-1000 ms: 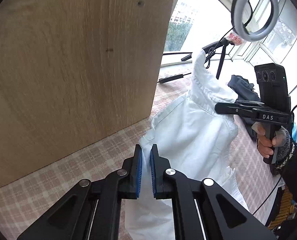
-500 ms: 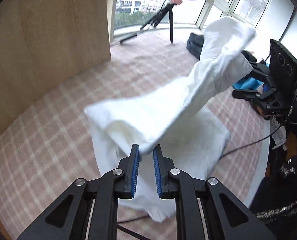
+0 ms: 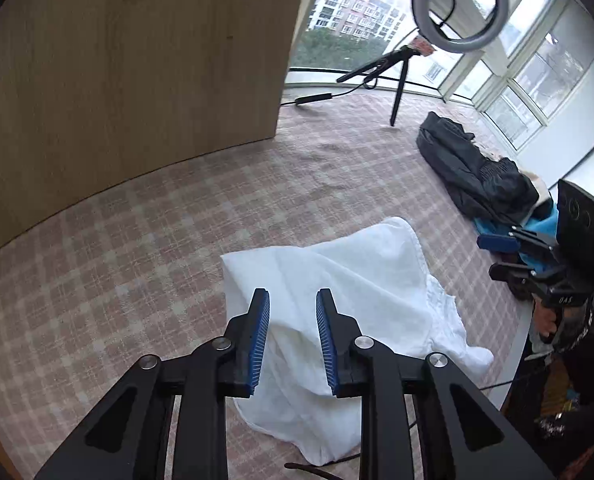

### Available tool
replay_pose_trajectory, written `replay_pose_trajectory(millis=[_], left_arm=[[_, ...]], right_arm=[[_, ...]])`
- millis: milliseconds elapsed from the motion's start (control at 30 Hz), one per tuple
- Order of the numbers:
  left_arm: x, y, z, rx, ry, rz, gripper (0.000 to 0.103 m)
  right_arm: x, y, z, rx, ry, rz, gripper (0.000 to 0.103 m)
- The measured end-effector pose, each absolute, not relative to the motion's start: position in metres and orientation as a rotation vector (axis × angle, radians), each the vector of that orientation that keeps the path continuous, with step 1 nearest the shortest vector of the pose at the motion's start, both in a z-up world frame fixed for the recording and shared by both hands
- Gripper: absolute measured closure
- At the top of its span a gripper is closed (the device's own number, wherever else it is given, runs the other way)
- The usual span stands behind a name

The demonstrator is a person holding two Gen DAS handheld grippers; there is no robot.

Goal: Fold clothes

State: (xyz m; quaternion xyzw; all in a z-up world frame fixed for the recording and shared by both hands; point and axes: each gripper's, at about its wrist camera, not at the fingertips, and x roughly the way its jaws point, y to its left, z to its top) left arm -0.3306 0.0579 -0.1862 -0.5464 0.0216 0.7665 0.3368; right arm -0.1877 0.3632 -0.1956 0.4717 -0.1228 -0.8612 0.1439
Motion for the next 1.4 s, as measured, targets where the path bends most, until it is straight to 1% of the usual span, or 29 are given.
replay_pose_trajectory(millis=[33, 67, 100, 233, 300, 333, 367, 433, 500, 567, 600, 667, 767, 867, 900, 967, 1033, 1067, 1167, 1233, 1267, 1300, 1333, 1367, 1400], left_arm=[[-0.342, 0.055, -0.191, -1.466, 0.005, 1.987, 0.079], [-0.353, 0.052, -0.196, -1.507, -0.052, 1.967, 0.074], [-0.359, 0.052, -0.202, -1.539, -0.079, 1.95, 0.072], [-0.377, 0.052, -0.225, -1.653, -0.136, 1.884, 0.07], [-0.383, 0.054, -0.234, -1.693, -0.153, 1.851, 0.07], [-0.382, 0.057, -0.236, -1.697, -0.151, 1.836, 0.07], [-0.382, 0.059, -0.238, -1.702, -0.149, 1.822, 0.07], [-0.38, 0.064, -0.241, -1.705, -0.142, 1.801, 0.07], [-0.377, 0.067, -0.241, -1.693, -0.117, 1.814, 0.074], [-0.374, 0.069, -0.24, -1.681, -0.089, 1.829, 0.098], [-0.372, 0.067, -0.238, -1.668, -0.086, 1.841, 0.098], [-0.366, 0.061, -0.233, -1.634, -0.093, 1.863, 0.101], [-0.349, 0.047, -0.22, -1.58, -0.094, 1.932, 0.101], [-0.327, 0.026, -0.221, -1.542, -0.13, 2.017, 0.103], [-0.323, 0.019, -0.229, -1.563, -0.155, 2.037, 0.103], [-0.324, 0.007, -0.249, -1.629, -0.207, 2.021, 0.103], [-0.327, 0.0, -0.255, -1.66, -0.185, 2.041, 0.103], [-0.328, -0.001, -0.248, -1.635, -0.167, 2.05, 0.103], [-0.333, 0.007, -0.22, -1.546, -0.109, 2.074, 0.103], [-0.332, 0.024, -0.202, -1.481, -0.023, 2.085, 0.102], [-0.329, 0.035, -0.196, -1.449, 0.012, 2.065, 0.099], [-0.327, 0.047, -0.19, -1.42, 0.041, 2.036, 0.097], [-0.324, 0.058, -0.187, -1.4, 0.053, 1.999, 0.091], [-0.323, 0.068, -0.187, -1.391, 0.068, 1.969, 0.089], [-0.321, 0.077, -0.19, -1.39, 0.107, 1.954, 0.089]], right_arm=[[-0.201, 0.367, -0.206, 1.409, -0.401, -2.471, 0.051], [-0.214, 0.372, -0.215, 1.455, -0.454, -2.466, 0.051], [-0.227, 0.378, -0.225, 1.502, -0.509, -2.462, 0.051], [-0.261, 0.406, -0.252, 1.601, -0.792, -2.353, 0.051], [-0.272, 0.411, -0.26, 1.643, -0.834, -2.308, 0.051], [-0.276, 0.411, -0.263, 1.672, -0.824, -2.303, 0.052], [-0.278, 0.409, -0.264, 1.694, -0.811, -2.296, 0.057], [-0.282, 0.406, -0.266, 1.733, -0.787, -2.278, 0.061], [-0.283, 0.405, -0.269, 1.749, -0.789, -2.272, 0.076], [-0.282, 0.407, -0.27, 1.744, -0.81, -2.267, 0.082], [-0.28, 0.409, -0.27, 1.725, -0.836, -2.266, 0.091], [-0.276, 0.413, -0.267, 1.689, -0.873, -2.27, 0.093], [-0.272, 0.411, -0.256, 1.632, -0.835, -2.316, 0.095], [-0.275, 0.409, -0.262, 1.634, -0.784, -2.389, 0.096], [-0.278, 0.41, -0.272, 1.676, -0.78, -2.402, 0.096], [-0.285, 0.415, -0.286, 1.693, -0.838, -2.381, 0.096], [-0.287, 0.417, -0.281, 1.687, -0.84, -2.382, 0.095], [-0.288, 0.417, -0.275, 1.682, -0.816, -2.396, 0.092], [-0.283, 0.418, -0.246, 1.674, -0.656, -2.51, 0.092], [-0.272, 0.416, -0.232, 1.652, -0.584, -2.516, 0.091], [-0.266, 0.414, -0.231, 1.663, -0.565, -2.496, 0.085], [-0.26, 0.412, -0.231, 1.68, -0.549, -2.47, 0.072], [-0.254, 0.41, -0.231, 1.697, -0.533, -2.444, 0.066], [-0.247, 0.407, -0.234, 1.709, -0.545, -2.404, 0.061], [-0.243, 0.404, -0.24, 1.721, -0.557, -2.373, 0.061]])
